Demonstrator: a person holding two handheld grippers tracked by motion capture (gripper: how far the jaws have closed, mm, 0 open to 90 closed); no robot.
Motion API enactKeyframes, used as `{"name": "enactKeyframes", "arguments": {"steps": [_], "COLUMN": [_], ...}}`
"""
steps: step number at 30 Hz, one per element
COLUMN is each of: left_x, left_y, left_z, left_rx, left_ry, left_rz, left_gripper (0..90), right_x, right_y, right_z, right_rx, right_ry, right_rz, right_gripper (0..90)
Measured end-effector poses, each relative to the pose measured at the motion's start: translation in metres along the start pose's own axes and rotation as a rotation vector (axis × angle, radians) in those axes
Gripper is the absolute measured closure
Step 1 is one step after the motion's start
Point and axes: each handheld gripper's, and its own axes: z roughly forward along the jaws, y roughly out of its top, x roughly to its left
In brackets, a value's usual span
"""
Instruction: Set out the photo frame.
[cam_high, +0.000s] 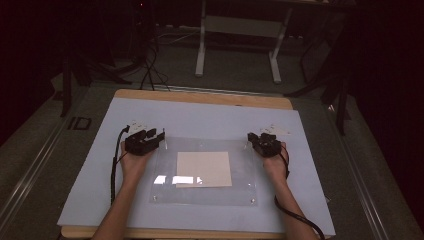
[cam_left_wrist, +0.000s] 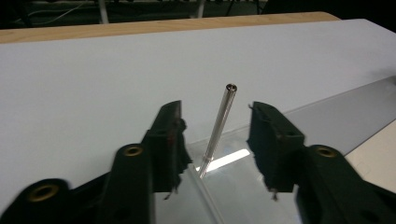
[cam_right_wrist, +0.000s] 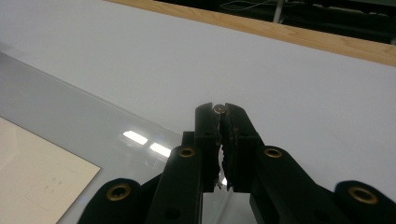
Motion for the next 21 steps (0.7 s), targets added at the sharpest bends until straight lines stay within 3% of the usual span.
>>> {"name": "enactKeyframes", "arguments": {"steps": [2, 8, 14, 21], "left_x": [0.000, -0.002, -0.002, -0.002], "left_y": [0.000, 0.004, 0.004, 0.005], "left_z": [0.000, 0.006, 0.012, 0.018], "left_rx": [-0.007, -0.018, -0.020, -0.017], "left_ry": [-0.001, -0.021, -0.029, -0.032], "left_rz": [0.005, 0.027, 0.010, 0.017], "left_gripper": [63.8, 66.8, 74.6, 80.6], "right_x": [0.000, 0.000, 0.000, 0.000], "right_y": [0.000, -0.001, -0.001, -0.001], "right_z": [0.000, 0.000, -0.001, 0.000], "right_rx": [-0.002, -0.003, -0.002, -0.005], "right_ry": [0.004, 0.002, 0.002, 0.004], "right_rz": [0.002, 0.008, 0.013, 0.020], "right_gripper": [85.1, 85.1, 85.0, 84.9]}}
